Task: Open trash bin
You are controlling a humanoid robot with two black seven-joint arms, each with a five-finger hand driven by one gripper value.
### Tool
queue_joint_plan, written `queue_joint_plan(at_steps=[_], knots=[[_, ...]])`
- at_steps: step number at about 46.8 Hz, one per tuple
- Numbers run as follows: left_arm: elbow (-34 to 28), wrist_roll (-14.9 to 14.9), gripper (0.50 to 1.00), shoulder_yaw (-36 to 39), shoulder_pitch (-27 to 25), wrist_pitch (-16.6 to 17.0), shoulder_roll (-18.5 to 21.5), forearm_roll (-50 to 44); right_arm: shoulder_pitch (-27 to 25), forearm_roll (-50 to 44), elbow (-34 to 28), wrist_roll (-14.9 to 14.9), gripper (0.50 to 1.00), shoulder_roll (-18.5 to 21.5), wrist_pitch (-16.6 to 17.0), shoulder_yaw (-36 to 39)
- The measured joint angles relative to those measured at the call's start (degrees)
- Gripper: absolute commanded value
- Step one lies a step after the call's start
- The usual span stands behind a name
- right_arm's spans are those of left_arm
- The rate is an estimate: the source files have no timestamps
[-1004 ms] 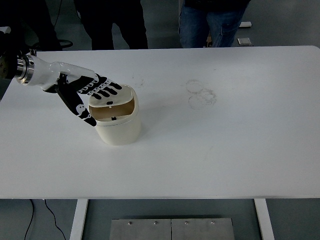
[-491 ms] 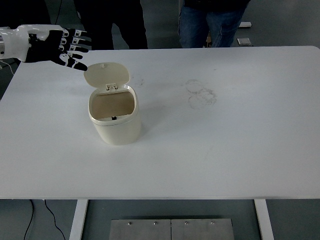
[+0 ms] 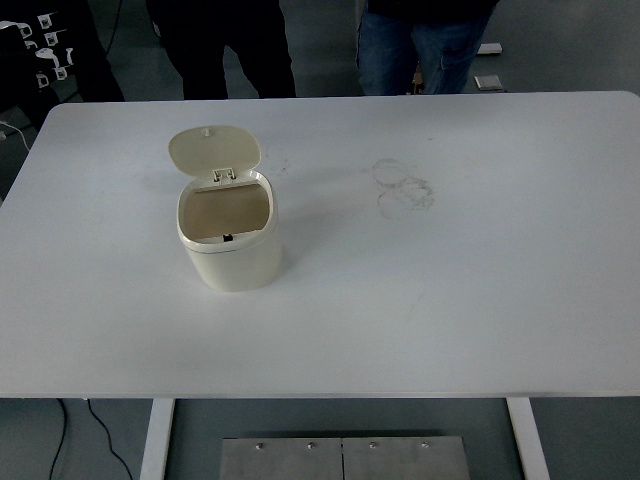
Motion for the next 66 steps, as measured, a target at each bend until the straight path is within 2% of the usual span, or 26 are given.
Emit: queue_joint_plan(at_steps=[5,14,24,28,33,38,46,66], knots=[[2.02,-2.31,1.0,-6.7,7.34,1.16,-0.2,0.06,-0.01,0.0,0.0,-0.01,0.989,0.0,0.0,0.0],[4.74,-6.09,1.0,-19.31,19.62,1.29,-1.8,0.01,0.04,0.0,0.0,0.0,0.991,0.0,0.0,-0.01],[8.91,-6.79,1.0,-38.23,33.7,0.98,-7.17,0.23,-0.01,0.0,0.0,0.02,0.989,0.0,-0.02,-0.01],[11.5,-6.79,1.0,-43.18,37.12,0.52,-10.09,0.53,0.01,0.0,0.0,0.03,0.991,0.0,-0.01,-0.01],[16.33,-6.88,1.0,-44.8,38.05,-0.69,-13.18,0.38,0.0,0.0,0.0,0.02,0.991,-0.01,0.0,0.0],[21.32,-6.86,1.0,-45.1,38.24,-4.85,-16.24,0.04,0.0,0.0,-0.01,0.02,0.989,0.0,0.01,0.0],[22.38,-8.87,1.0,-45.29,40.46,-9.74,-16.99,0.09,0.02,0.0,0.0,0.01,0.989,0.0,0.01,-0.01],[22.38,-9.77,1.0,-45.2,40.0,-10.43,-16.99,0.72,0.04,0.0,0.0,0.01,0.989,0.0,0.01,0.01]])
